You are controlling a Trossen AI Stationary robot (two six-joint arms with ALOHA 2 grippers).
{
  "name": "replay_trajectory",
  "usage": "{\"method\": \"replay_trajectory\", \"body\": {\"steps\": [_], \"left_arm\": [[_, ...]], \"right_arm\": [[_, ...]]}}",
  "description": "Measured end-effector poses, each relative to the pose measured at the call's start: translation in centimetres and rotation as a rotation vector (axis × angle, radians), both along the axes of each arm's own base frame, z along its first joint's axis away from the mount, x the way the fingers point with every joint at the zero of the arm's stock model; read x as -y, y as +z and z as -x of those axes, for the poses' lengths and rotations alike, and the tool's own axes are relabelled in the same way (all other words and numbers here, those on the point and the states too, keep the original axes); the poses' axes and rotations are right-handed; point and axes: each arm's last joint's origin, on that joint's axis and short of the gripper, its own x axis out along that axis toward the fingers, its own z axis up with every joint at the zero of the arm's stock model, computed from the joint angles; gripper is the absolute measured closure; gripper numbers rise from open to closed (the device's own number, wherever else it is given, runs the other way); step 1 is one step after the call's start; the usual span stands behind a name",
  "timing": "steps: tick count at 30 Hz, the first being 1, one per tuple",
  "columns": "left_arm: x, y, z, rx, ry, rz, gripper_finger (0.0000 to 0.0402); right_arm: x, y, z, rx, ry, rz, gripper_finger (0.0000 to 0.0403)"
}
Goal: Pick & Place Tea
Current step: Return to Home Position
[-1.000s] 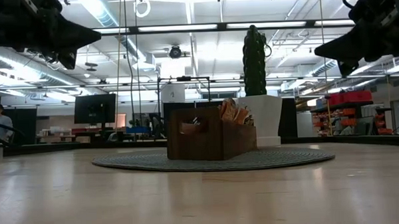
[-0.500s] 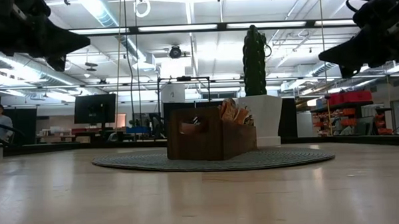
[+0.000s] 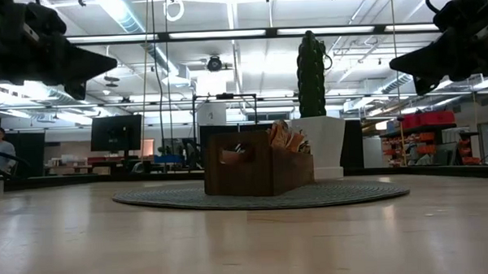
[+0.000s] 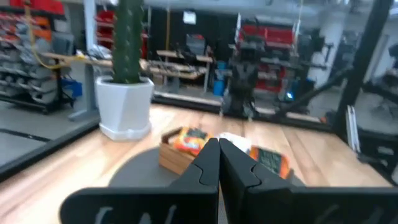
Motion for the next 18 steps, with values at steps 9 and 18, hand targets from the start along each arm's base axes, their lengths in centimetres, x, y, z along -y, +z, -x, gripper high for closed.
{"method": "replay_trajectory", "body": {"steps": [9, 18], "left_arm": [[-0.10, -0.30, -0.12, -0.026, 0.009, 0.028, 0.0399], [-0.22, -0.31, -0.09, -0.018, 0.051, 0.054, 0.0399]], "right_arm": [[0.06, -0.23, -0.21, -0.028, -0.028, 0.007, 0.0401], [0.02, -0.23, -0.21, -0.023, -0.024, -0.100, 0.0367]]}}
